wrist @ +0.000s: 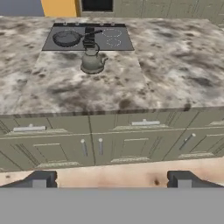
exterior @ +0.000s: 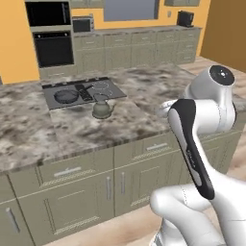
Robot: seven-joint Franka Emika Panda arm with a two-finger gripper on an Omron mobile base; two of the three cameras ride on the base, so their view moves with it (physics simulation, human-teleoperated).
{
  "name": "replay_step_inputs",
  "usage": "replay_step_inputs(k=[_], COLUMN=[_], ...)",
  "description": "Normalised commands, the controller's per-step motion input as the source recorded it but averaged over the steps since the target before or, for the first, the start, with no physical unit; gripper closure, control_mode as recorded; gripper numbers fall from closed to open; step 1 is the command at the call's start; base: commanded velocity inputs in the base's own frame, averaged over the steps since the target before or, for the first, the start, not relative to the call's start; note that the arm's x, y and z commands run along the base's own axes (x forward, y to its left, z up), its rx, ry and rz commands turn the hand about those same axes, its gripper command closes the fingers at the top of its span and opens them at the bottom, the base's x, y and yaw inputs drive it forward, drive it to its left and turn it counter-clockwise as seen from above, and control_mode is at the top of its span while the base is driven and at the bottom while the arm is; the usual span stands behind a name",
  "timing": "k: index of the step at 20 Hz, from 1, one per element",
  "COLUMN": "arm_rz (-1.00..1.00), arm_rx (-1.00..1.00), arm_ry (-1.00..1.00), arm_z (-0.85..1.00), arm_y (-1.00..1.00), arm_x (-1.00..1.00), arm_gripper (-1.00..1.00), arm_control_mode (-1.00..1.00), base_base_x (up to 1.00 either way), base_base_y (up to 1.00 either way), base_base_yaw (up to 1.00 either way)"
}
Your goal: Pick the kettle from the counter and place it on a stove burner. Then turn the burner on.
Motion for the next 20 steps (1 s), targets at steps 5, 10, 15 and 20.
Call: replay_step_inputs(k=[5, 10, 15, 20], arm_rz=[0.0, 0.0, 0.0, 0.0], arm_rx=[0.0, 0.0, 0.0, 0.0], arm_ry=[0.0, 0.0, 0.0, 0.0], arm_z=[0.0, 0.0, 0.0, 0.0], arm_y=[0.0, 0.0, 0.0, 0.0], arm_x=[0.0, 0.0, 0.0, 0.0], arm_gripper=[-1.0, -1.0, -1.0, -1.0], arm_control_mode=[1.0, 1.0, 1.0, 1.0], base_base_x=[0.67, 0.59, 0.06, 0.09], base_base_y=[0.18, 0.01, 0.05, 0.0], base_base_yaw=[0.04, 0.01, 0.2, 0.21])
